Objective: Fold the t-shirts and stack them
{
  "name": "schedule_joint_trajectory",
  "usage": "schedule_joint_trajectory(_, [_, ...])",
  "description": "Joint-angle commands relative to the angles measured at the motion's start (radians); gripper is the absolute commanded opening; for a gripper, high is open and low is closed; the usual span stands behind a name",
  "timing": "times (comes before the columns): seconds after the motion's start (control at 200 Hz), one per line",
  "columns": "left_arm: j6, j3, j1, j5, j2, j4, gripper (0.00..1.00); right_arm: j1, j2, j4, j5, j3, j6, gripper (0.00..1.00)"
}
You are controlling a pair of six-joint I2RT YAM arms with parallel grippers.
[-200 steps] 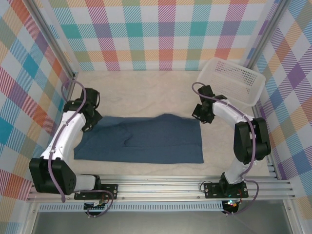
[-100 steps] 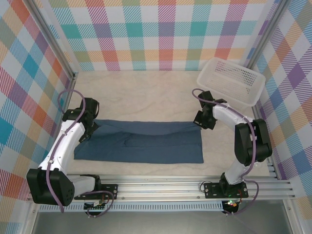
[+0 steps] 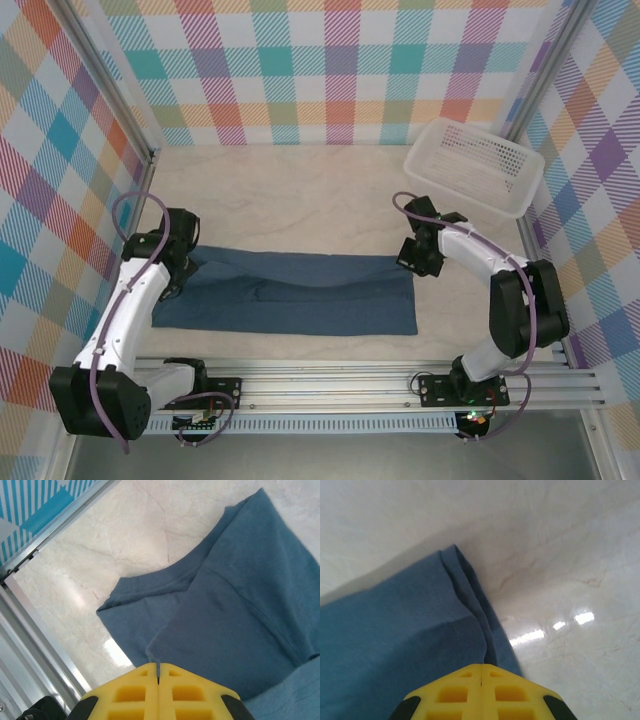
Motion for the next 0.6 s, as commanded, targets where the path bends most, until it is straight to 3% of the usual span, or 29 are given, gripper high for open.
schedule_joint_trajectory(0.0, [-0.030, -0.060, -0.005, 0.003, -0.026, -0.046, 0.00, 0.005, 0.005, -0.030, 0.003, -0.038, 0.023, 0.00])
schedule_joint_trajectory(0.215, [-0.095, -0.180, -0.008, 0.016, -0.030, -0.037, 0.00, 0.004, 0.042, -0.032, 0.033, -0.051, 0.026, 0.00])
schedule_joint_trajectory(0.595, [-0.128, -0.172, -0.011, -0.031, -0.072, -0.057, 0.00, 0.018, 0.000, -0.055, 0.040, -0.045, 0.034, 0.00])
